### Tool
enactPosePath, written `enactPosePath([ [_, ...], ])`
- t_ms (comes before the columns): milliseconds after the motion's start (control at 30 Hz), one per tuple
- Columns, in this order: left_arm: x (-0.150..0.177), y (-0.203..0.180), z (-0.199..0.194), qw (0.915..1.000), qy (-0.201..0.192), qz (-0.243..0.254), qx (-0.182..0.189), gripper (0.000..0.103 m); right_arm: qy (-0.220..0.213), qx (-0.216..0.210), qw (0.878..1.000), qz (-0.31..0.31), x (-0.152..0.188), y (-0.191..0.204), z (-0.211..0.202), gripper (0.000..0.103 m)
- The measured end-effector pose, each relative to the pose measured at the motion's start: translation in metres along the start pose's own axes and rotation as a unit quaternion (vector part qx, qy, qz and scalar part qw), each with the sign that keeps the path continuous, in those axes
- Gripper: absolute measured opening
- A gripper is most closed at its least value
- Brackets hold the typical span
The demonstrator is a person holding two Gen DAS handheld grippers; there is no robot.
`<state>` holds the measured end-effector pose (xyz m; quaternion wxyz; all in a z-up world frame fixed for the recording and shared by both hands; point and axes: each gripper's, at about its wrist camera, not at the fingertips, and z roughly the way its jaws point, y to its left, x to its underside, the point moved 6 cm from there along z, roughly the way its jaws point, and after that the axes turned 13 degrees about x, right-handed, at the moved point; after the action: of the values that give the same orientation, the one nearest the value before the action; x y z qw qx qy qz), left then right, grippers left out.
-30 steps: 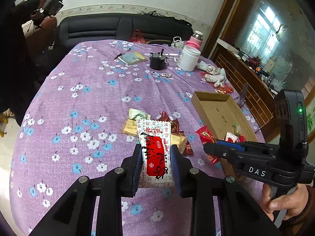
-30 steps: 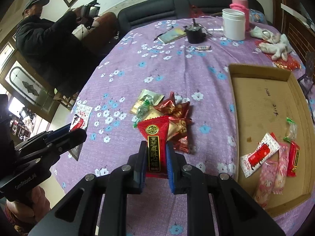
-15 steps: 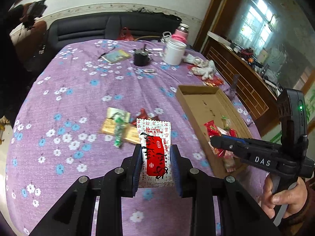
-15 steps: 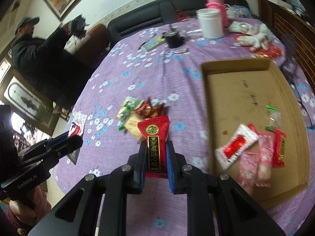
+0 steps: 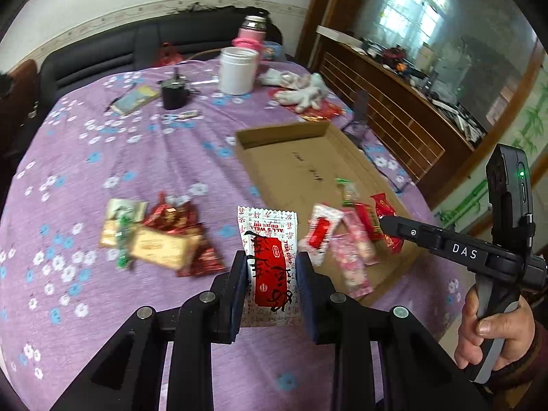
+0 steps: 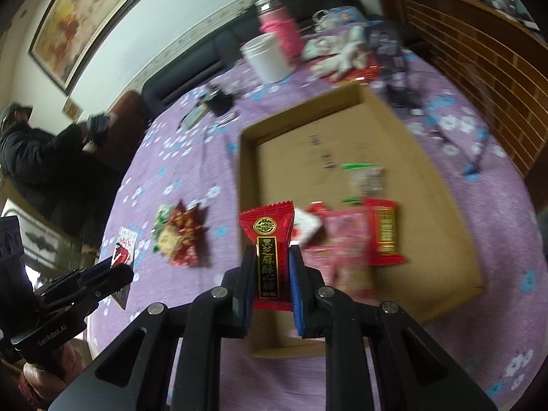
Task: Organize snacks
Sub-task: 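Carry the red-and-white packet and red candy bar over the cardboard tray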
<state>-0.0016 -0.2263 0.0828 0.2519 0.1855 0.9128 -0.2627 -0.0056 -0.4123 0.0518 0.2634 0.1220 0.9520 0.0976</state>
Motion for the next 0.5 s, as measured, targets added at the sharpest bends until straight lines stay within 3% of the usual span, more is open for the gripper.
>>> enactPosePath([
  [233, -0.008, -0.037, 0.046, 0.9988, 0.027, 0.015, 0.037, 0.029, 0.009, 0.029, 0.999, 0.016, 0.007, -0.049, -0.002, 0.017],
  [500, -0.02, -0.052, 0.096, 0.9975, 0.051, 0.015, 0.046, 0.029, 0.026, 0.048, 0.998, -0.022, 0.008, -0.064, 0.007, 0.017],
])
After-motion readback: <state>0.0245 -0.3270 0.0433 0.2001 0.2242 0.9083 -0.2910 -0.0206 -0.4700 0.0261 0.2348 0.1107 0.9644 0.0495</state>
